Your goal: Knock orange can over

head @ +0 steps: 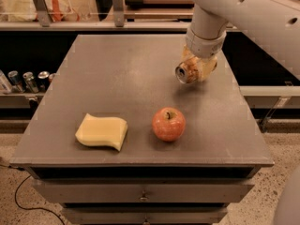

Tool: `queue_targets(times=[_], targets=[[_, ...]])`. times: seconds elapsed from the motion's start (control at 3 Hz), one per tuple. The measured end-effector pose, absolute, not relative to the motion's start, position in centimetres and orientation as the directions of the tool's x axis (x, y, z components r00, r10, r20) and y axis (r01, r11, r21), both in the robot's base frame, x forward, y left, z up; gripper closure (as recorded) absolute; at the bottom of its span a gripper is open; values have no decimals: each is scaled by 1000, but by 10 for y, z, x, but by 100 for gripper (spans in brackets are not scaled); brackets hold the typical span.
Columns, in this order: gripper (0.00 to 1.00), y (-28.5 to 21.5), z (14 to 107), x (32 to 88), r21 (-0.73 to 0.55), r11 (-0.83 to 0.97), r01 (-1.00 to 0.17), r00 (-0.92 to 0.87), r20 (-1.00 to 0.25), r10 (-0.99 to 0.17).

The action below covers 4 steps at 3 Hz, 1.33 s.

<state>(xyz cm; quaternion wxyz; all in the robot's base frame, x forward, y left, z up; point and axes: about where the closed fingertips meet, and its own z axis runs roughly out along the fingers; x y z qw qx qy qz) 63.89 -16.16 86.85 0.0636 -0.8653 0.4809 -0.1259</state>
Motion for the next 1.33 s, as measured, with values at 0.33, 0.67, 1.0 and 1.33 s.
queue_targets(times=[0.33, 0.67, 1.0, 1.33], targets=[[60, -161, 863, 636, -211, -525, -824, 504, 148, -851], [35, -161, 859, 634, -197, -522, -830, 502, 142, -853], [12, -161, 857, 633, -188, -520, -833, 501, 141, -854], [0, -165, 856, 636, -171, -515, -840, 497, 139, -857]])
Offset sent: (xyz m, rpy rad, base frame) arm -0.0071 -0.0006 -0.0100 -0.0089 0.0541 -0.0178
